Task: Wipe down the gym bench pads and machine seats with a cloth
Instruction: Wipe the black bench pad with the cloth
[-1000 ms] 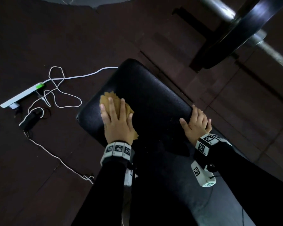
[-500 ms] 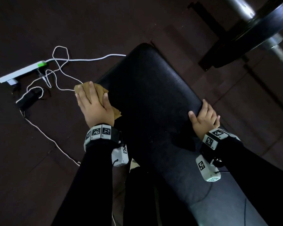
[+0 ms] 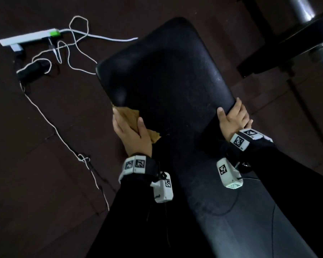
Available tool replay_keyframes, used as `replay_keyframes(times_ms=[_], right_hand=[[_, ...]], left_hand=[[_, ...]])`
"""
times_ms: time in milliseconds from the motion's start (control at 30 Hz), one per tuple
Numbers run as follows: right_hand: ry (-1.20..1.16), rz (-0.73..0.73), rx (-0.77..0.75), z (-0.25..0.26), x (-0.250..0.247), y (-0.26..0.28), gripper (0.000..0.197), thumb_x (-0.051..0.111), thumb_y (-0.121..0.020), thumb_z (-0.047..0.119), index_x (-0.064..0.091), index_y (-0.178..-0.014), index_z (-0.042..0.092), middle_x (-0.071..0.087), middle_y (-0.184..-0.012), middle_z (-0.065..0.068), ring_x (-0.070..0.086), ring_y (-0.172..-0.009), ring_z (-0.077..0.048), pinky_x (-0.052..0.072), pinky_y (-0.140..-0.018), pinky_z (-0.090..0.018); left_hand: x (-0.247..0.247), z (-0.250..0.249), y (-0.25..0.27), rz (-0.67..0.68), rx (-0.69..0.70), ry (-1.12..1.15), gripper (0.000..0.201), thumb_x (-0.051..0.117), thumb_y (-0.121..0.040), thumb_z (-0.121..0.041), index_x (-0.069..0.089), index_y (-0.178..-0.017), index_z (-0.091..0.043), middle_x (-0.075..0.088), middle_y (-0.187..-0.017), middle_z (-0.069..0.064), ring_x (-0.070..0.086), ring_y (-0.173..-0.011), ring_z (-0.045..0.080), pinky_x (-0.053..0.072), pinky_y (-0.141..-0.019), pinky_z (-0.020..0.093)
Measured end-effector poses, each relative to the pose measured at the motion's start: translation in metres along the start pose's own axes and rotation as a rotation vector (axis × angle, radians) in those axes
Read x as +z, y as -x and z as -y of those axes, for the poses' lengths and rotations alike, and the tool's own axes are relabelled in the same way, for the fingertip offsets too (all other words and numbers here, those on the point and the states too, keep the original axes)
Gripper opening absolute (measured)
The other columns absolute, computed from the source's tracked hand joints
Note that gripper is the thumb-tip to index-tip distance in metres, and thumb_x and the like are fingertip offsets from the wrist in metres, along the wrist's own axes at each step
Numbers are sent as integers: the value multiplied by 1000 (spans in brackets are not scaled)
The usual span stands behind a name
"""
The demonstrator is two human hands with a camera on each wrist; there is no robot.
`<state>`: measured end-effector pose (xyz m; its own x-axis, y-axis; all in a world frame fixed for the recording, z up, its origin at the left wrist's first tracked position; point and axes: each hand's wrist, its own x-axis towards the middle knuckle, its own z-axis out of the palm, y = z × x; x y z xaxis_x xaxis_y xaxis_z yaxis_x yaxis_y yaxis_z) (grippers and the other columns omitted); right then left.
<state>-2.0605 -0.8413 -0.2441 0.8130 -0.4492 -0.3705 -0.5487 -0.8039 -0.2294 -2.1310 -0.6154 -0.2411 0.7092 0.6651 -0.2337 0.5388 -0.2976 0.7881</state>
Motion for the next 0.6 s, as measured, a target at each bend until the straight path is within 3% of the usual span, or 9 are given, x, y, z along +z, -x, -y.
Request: replay_keyframes(times_ms=[100,200,333,500,600], right_hand=[[3,-1,-16,-1,1,0,68,42,-93,48,15,-148,19,23,-152,-10,18,-140,-31,4,-114,-49],[25,-39,-36,-1,2,0,68,43,-93,47,17,-148,17,25,-151,-11,21,-139,-32,6,-114,-50],[28,-37,-42,0,2,-1,69,44,-93,47,18,-148,16,26,-150,-12,23,-138,-33,7,-114,-51],[62,-81,-48,2,4,1,68,43,-93,48,20,-148,15,28,-149,-13,27,-136,-33,10,-113,-51],[87,-92,-48,2,6,2,68,39,-94,52,20,-148,15,29,-149,-12,28,-136,-32,11,-112,-51]], left_hand=[[2,16,54,19,-7,30,69,51,-96,-27,12,-151,-11,19,-154,14,20,-137,8,12,-100,-4],[5,25,101,30,-103,59,68,52,-96,-24,15,-150,-6,24,-151,17,21,-125,-6,14,-92,-10],[9,23,116,3,-172,78,68,51,-95,-27,17,-149,-5,27,-149,19,31,-132,20,13,-87,-12],[10,14,64,-64,-113,56,65,50,-97,-26,19,-148,-1,29,-147,22,32,-130,24,11,-83,-13],[10,11,33,-68,-132,69,66,47,-98,-33,16,-150,-7,29,-146,21,37,-130,28,18,-85,-3]])
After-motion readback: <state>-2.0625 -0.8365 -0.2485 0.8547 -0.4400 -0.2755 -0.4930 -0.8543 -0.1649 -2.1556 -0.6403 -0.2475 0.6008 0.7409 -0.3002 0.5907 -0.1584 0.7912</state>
